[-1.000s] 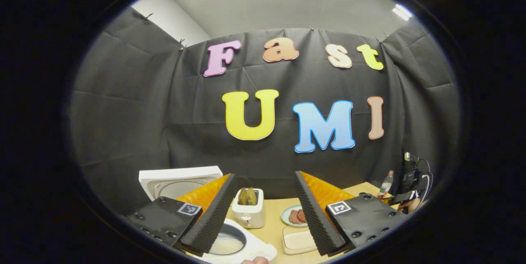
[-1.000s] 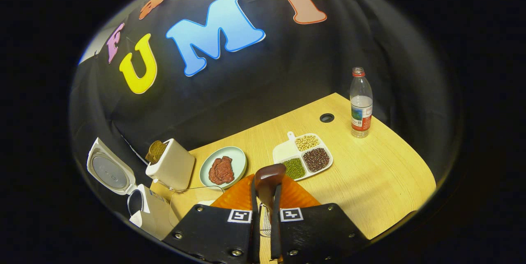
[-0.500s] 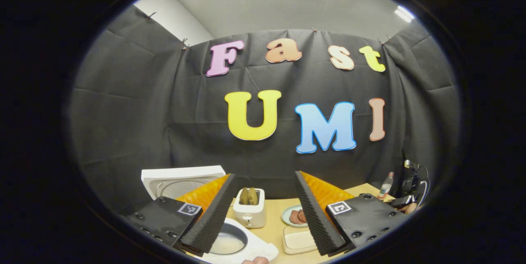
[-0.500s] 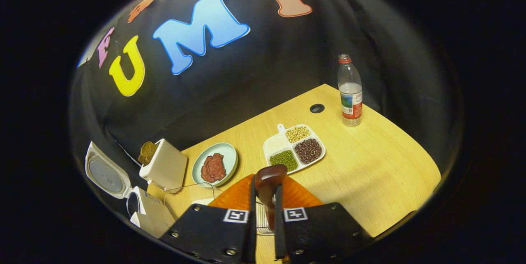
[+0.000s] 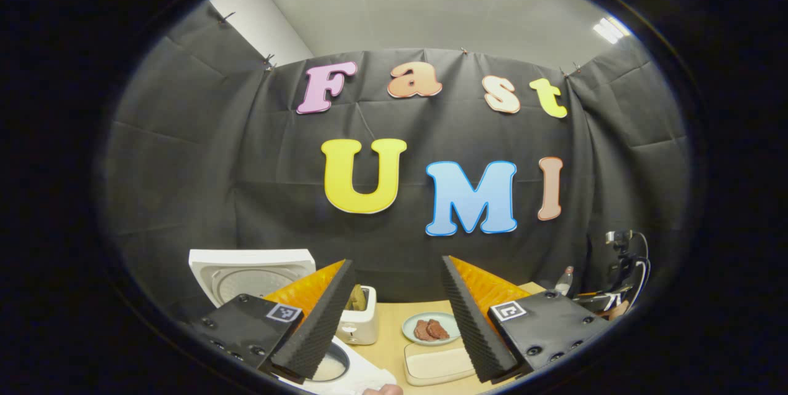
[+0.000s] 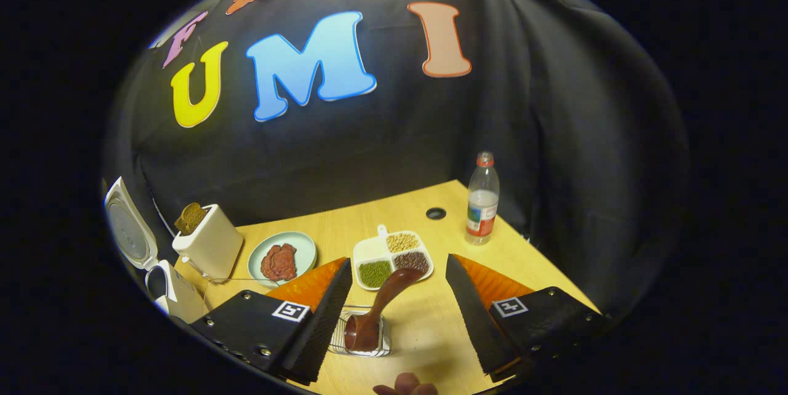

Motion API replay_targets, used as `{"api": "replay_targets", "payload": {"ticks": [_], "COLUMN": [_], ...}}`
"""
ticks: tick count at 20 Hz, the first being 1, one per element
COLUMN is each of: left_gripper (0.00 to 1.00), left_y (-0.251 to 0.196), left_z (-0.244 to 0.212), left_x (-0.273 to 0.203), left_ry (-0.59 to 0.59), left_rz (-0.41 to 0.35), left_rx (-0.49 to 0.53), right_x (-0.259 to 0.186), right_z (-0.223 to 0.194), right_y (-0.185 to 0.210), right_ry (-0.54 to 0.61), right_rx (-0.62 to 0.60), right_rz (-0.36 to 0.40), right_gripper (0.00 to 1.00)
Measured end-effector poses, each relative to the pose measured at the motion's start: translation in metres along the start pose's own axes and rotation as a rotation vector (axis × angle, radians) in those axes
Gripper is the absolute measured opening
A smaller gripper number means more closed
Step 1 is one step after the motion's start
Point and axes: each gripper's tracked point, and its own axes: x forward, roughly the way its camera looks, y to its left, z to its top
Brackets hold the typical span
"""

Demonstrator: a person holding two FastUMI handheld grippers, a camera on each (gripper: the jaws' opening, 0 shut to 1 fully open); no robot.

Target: Close the left gripper, press the button to open the rice cooker; take a wooden spoon from the chopstick holder with the right hand, scoop a spoonful of rice and pour it into the rice cooker, then put the wooden spoon back into the chopstick holder.

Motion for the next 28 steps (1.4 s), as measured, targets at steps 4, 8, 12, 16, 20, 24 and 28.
{"api": "replay_targets", "payload": {"ticks": [4, 8, 12, 16, 20, 24, 28], "left_gripper": [0.98, 0.95, 0.94, 0.94, 0.95, 0.96, 0.94], "left_y": [-0.002, 0.004, 0.019, 0.043, 0.096, 0.158, 0.200], "left_z": [-0.002, -0.002, -0.001, 0.009, 0.028, 0.034, 0.026], "left_x": [0.002, 0.003, 0.005, 0.011, 0.026, 0.052, 0.083], "left_ry": [0.002, 0.007, 0.015, 0.003, -0.033, -0.035, -0.004], "left_rz": [-0.014, -0.008, 0.016, 0.039, 0.119, 0.216, 0.263], "left_rx": [-0.004, -0.026, -0.043, -0.034, -0.037, -0.033, -0.014], "right_x": [-0.035, -0.074, -0.101, -0.109, -0.109, -0.105, -0.099], "right_z": [0.078, 0.140, 0.174, 0.195, 0.193, 0.186, 0.179], "right_y": [0.022, 0.075, 0.108, 0.126, 0.134, 0.136, 0.134], "right_ry": [-0.187, -0.296, -0.303, -0.327, -0.310, -0.286, -0.262], "right_rx": [-0.087, -0.154, -0.094, -0.063, -0.058, -0.058, -0.049], "right_rz": [0.050, 0.171, 0.259, 0.292, 0.311, 0.312, 0.305], "right_gripper": [0.93, 0.92, 0.92, 0.92, 0.92, 0.92, 0.92]}}
